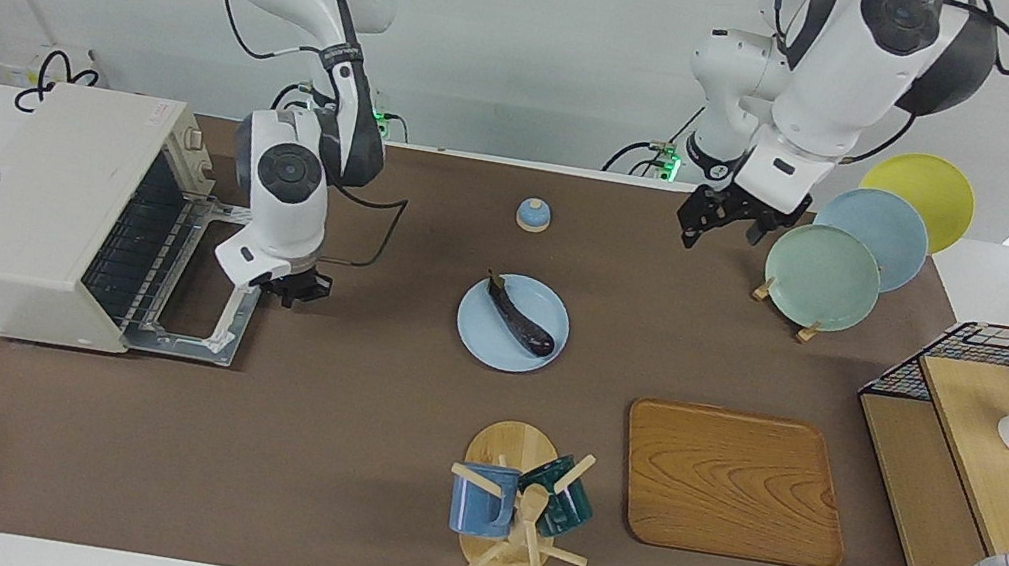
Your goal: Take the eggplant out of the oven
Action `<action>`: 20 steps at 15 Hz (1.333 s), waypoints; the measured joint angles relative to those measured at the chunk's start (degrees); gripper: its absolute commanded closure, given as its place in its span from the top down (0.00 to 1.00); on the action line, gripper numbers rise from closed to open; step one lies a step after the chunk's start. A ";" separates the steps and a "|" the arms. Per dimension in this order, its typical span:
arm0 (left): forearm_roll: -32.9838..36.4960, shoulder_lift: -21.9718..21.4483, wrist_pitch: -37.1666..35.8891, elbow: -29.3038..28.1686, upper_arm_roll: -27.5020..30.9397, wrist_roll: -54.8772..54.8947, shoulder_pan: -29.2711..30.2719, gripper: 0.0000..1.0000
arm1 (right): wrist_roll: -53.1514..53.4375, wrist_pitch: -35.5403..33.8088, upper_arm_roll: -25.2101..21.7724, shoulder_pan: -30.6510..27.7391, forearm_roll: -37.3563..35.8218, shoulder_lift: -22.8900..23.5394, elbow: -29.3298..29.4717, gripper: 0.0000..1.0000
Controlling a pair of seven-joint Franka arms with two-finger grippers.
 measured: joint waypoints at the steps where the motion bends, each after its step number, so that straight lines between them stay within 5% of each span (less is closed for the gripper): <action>1: -0.30 0.47 2.89 -1.50 0.02 -3.95 -2.04 1.00 | -0.83 0.24 0.00 -0.74 -0.02 -0.20 -0.49 0.00; 9: -0.36 13.32 25.58 -7.61 -0.01 -32.20 -16.02 1.00 | -3.86 0.02 0.68 -2.03 -4.59 -0.78 -1.65 0.00; 15: -0.10 19.86 32.84 -8.88 0.20 -36.79 -18.56 0.99 | -10.42 -11.73 1.22 -1.79 -4.58 -6.21 3.12 0.00; 20: 4.84 20.16 33.31 -8.88 0.70 -41.01 -18.56 0.90 | -19.42 -16.17 -4.71 -1.90 -1.28 -12.08 5.51 0.00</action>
